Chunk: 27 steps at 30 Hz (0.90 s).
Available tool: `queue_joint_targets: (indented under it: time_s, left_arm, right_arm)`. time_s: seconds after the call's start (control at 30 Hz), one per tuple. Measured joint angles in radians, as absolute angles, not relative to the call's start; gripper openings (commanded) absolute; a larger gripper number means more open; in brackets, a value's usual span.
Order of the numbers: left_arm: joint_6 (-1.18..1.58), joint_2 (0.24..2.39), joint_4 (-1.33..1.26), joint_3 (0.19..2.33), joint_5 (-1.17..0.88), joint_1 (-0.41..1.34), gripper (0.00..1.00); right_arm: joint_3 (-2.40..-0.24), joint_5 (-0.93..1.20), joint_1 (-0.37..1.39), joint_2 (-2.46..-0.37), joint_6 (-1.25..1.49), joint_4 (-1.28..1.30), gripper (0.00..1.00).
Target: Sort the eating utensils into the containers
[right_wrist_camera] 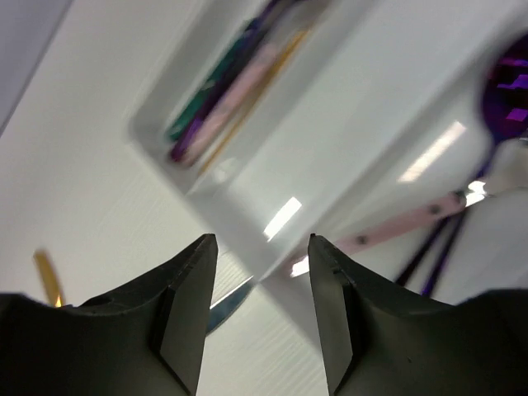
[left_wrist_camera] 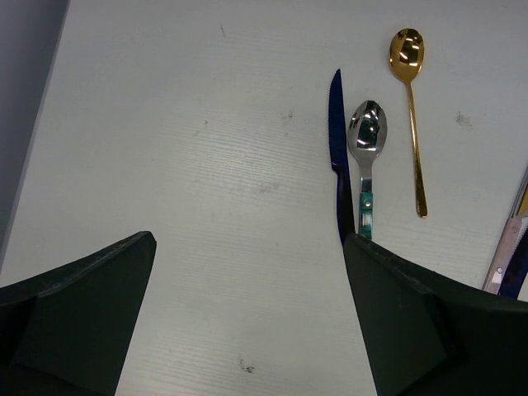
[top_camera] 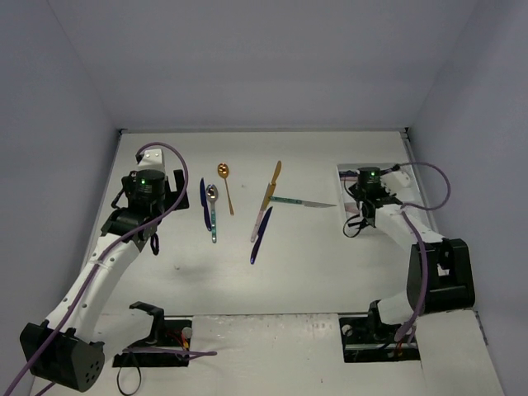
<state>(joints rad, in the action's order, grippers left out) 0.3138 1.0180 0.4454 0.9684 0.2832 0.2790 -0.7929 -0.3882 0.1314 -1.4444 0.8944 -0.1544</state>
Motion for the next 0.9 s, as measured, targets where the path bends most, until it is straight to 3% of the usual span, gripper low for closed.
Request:
queue_joint_targets:
  time_s: [0.17,0.4,0.9]
  left_arm:
    - [0.314,1.018,0.445,0.968,0.280,0.279,0.97]
    - [0.314,1.018,0.445,0.968,0.280,0.279,0.97]
    - [0.313,1.021,0.445,0.968,0.282,0.279,0.97]
  right_arm:
    - [-0.954,-0.297,0.308,-1.506,0.637,-0.217,0.41]
    - [-1.175,-0.145,0.488,-1.750,0.367,-0.257,0.47]
    - [-1.616,-0.047,0.723,-2.241,0.184,-0.265,0.48]
